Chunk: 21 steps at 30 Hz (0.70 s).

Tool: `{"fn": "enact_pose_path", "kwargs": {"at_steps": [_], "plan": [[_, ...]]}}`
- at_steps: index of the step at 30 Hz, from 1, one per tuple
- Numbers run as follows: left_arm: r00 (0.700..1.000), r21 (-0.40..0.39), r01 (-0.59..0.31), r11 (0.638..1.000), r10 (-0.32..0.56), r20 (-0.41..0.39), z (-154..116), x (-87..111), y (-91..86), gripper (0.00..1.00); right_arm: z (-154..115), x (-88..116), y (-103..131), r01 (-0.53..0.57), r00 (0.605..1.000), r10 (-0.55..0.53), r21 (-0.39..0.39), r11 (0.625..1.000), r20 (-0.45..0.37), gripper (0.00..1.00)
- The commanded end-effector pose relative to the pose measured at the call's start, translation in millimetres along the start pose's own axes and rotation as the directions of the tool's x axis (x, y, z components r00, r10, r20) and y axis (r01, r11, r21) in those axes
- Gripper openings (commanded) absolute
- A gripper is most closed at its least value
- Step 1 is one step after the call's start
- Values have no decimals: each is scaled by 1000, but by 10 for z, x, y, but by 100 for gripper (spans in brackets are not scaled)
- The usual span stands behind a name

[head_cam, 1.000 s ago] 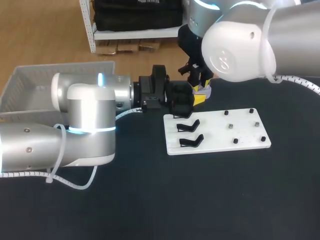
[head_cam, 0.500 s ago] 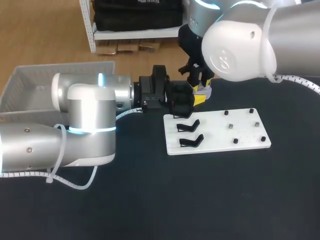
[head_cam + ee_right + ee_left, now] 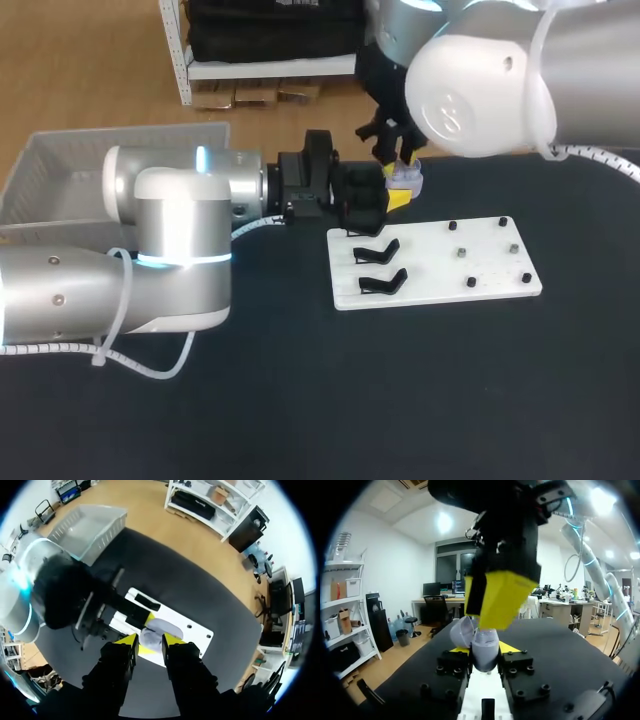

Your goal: Pick up each earbud case from the left stands, insert the matching earbuds, close the lid, and place the case in the box.

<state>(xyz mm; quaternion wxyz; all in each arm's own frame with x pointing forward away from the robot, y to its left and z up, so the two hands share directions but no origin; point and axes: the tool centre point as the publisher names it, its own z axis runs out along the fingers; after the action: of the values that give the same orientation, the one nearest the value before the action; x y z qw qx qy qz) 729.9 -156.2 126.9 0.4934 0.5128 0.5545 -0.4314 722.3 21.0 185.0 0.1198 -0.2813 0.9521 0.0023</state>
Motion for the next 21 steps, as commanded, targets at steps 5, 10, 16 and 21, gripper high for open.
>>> {"fn": "enact_pose_path", "kwargs": {"at_steps": [5, 10, 16, 21], "plan": [[1000, -9, -4, 1000, 5, 8, -5, 13, -26, 0, -147, -185, -193, -47, 996, 47, -1, 999, 74, 31], [1000, -9, -4, 1000, 5, 8, -5, 13, -26, 0, 25, -380, -400, -95, 992, 95, -3, 996, 81, 29], [1000, -9, -4, 1000, 5, 8, -5, 13, -26, 0, 236, -491, -564, -149, 987, 150, -23, 989, 62, 29], [1000, -9, -4, 1000, 5, 8, -5, 13, -26, 0, 361, -385, -527, -156, 987, 157, -31, 987, 19, 29]]}}
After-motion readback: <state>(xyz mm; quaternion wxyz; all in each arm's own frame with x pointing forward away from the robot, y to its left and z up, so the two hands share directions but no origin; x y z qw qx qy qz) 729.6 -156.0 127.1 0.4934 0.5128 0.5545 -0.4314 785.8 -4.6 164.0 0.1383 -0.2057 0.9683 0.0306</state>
